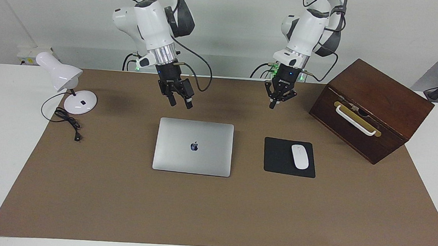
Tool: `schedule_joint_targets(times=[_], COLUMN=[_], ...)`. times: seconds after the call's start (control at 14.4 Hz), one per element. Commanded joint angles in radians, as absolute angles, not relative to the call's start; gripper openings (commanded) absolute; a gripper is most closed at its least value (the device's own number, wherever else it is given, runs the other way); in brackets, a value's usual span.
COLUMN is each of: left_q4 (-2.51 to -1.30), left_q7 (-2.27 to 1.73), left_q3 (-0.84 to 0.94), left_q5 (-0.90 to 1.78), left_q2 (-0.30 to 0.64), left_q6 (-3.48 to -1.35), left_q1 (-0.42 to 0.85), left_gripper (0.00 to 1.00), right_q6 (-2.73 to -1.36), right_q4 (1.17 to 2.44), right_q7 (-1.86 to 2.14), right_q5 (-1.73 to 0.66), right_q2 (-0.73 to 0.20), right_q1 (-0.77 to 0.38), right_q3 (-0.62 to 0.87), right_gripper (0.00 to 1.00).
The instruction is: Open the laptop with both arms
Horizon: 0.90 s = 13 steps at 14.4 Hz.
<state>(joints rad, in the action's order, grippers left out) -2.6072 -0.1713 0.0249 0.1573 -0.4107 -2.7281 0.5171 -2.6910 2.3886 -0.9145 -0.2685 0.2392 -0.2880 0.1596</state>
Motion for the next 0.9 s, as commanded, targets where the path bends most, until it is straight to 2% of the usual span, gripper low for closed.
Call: schedule_joint_targets(times=[0.0, 0.83], left_q4=[-2.672, -2.698], left_q7=[-0.183, -0.179], left_q3=[0.009, 0.011], left_q5=[0.172, 0.172], left_q2=[-0.402, -0.089], left_q6=[-2.854, -3.362], left_q1=[0.572, 0.745], left_gripper=[0.0, 0.0], right_q6=[-2.677, -2.669], right_q4=[2.407, 2.402], right_q7=[-0.934, -0.957], right_q5=[-0.293, -0.291], right_q2=[0.252, 0.17], right_q1=[-0.316, -0.388], right_q3=[0.156, 0.158], right_gripper=[1.0, 1.0])
